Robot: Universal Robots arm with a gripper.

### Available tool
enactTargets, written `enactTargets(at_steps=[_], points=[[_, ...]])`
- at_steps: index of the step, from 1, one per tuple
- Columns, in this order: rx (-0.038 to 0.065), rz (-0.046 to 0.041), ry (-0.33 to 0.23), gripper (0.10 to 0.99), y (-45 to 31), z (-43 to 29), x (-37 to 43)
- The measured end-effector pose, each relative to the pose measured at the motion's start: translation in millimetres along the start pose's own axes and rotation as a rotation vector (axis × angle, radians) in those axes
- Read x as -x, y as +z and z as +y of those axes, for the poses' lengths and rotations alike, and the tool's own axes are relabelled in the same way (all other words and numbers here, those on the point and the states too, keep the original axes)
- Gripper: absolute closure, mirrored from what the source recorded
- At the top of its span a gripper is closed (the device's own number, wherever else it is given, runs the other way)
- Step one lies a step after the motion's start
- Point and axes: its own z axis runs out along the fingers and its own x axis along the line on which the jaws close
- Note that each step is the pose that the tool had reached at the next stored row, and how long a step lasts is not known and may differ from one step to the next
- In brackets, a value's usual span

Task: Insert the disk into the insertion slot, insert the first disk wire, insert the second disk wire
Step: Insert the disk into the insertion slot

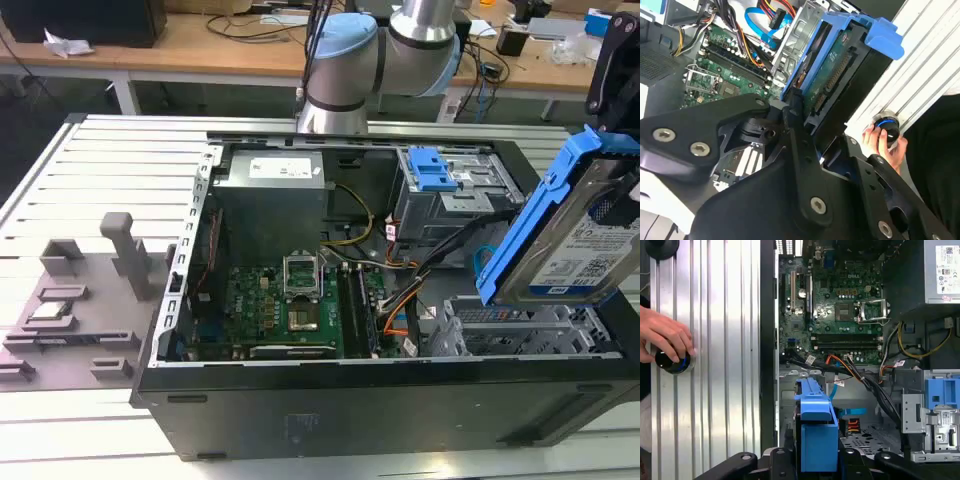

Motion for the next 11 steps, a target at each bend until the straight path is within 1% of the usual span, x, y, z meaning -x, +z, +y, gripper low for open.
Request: enactTargets(at_steps=[1, 4, 6, 8, 9, 11], points=[[0.000, -0.0001, 0.000, 0.725, 4.6, -0.2, 0.1], [0.000, -0.0002, 0.000, 0.725, 9.8, -0.4, 0.9], [0.000, -0.0002, 0.000, 0.725, 16.5, -0.6, 3.3], [0.000, -0.0002, 0.000, 0.725, 20.4, -0.7, 5.1], [0.000, -0.0002, 0.000, 0.725, 24.8, -0.9, 7.4], [0.001, -0.0002, 0.000, 0.725, 28.1, -1.0, 8.9]])
